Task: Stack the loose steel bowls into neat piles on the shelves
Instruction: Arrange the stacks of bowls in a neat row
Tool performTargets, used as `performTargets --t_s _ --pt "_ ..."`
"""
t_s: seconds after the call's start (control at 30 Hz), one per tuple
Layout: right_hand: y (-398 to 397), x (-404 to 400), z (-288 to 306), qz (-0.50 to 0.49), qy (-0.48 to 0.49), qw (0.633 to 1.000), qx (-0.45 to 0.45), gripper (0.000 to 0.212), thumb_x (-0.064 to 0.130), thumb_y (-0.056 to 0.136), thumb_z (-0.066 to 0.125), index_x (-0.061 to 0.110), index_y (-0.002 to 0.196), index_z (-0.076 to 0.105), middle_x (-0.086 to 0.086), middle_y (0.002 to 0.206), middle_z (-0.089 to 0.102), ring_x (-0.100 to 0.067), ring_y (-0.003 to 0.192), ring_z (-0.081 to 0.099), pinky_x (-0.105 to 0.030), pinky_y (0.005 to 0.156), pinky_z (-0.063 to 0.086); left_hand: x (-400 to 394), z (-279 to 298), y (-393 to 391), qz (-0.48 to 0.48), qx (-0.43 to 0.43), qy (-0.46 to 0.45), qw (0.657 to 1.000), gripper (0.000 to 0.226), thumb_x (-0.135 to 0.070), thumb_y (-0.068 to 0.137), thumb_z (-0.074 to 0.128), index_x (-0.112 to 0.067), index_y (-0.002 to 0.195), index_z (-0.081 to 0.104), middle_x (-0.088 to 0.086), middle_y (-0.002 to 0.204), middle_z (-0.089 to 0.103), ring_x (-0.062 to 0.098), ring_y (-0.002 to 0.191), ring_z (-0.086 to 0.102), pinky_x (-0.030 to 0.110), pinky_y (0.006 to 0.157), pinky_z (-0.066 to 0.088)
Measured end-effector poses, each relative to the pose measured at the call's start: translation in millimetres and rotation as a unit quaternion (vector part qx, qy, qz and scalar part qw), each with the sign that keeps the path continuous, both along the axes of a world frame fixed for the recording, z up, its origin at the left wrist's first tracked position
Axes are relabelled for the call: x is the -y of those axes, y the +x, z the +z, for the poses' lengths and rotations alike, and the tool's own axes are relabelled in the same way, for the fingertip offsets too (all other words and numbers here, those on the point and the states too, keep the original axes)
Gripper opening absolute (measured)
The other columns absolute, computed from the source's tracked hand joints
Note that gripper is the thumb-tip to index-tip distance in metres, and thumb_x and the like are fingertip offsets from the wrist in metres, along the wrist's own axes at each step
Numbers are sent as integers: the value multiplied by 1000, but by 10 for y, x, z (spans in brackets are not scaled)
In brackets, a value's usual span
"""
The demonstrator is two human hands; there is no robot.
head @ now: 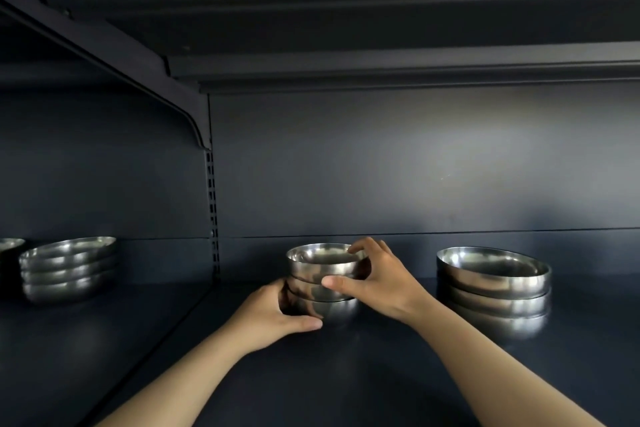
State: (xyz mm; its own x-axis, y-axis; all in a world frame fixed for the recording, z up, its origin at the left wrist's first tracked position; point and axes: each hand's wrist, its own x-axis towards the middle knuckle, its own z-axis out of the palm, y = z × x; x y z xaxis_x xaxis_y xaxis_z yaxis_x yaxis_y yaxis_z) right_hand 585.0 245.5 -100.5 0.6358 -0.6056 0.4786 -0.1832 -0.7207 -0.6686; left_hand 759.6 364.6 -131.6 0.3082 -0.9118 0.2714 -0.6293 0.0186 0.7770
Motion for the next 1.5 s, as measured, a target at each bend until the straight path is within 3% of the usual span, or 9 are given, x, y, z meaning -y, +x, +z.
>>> performTargets --t_s 0.1,0.23,0.47,0.63,0.93,1.03,1.13,1.27,1.5 --pt "4 -12 -4 5 10 1000 16 75 68 57 72 33 117 45 15 115 43 0 100 48 -9 70 38 14 -12 5 3 -33 -6 999 59 -43 52 85 -26 104 63 -10 96 73 4 94 67 24 88 50" --pt "-13 -40 -9 9 35 999 30 78 66 55 74 36 119 41 17 114 43 3 100 46 -8 70 36 56 -57 22 -2 -63 -15 998 48 -24 63 87 -22 106 63 -11 97 74 2 94 67 12 77 47" --pt "-46 -63 -15 17 45 998 31 72 64 55 75 39 113 40 21 109 41 5 97 46 -9 68 37 108 -79 43 -10 -69 -27 997 43 -15 65 84 -15 103 65 -6 92 75 7 87 69 15 76 50" --pt "-51 -56 -30 17 49 998 32 74 61 58 76 37 117 39 19 113 41 4 99 45 -9 70 37 89 -80 35 -18 -77 -30 996 53 -27 55 87 -16 102 65 -5 93 75 9 89 69 24 84 49" --pt "8 -86 -19 16 60 997 53 64 59 54 79 44 105 45 13 113 55 -3 104 54 -22 86 49 44 -28 15 6 -96 -44 994 39 -5 62 85 -11 96 67 -5 81 75 3 74 69 10 63 49" --pt "103 -187 128 17 40 996 74 56 57 55 81 45 96 44 14 108 57 1 98 55 -13 74 44 -88 128 55 10 -103 -52 993 39 -12 64 85 -15 99 68 -5 88 75 5 83 69 17 72 50" --pt "327 -339 293 27 32 995 86 64 57 55 81 39 103 43 10 109 58 -2 99 57 -17 77 47 -319 304 247 26 -86 -63 994 49 -29 56 88 -21 100 69 -6 93 74 8 90 68 25 84 50" --pt "811 -641 450 56 36 993 95 73 61 51 79 36 110 44 10 110 57 -5 100 57 -22 75 52 -701 498 677 65 -63 -66 994 67 -51 36 83 -26 96 69 -8 91 74 7 89 68 26 85 50" --pt "1586 -1009 405 76 77 987 119 75 55 55 81 31 116 44 15 104 58 -4 96 59 -25 83 53 -1122 565 1402 89 -60 -65 992 44 -30 57 88 -25 96 68 -10 88 74 4 86 68 20 79 48"
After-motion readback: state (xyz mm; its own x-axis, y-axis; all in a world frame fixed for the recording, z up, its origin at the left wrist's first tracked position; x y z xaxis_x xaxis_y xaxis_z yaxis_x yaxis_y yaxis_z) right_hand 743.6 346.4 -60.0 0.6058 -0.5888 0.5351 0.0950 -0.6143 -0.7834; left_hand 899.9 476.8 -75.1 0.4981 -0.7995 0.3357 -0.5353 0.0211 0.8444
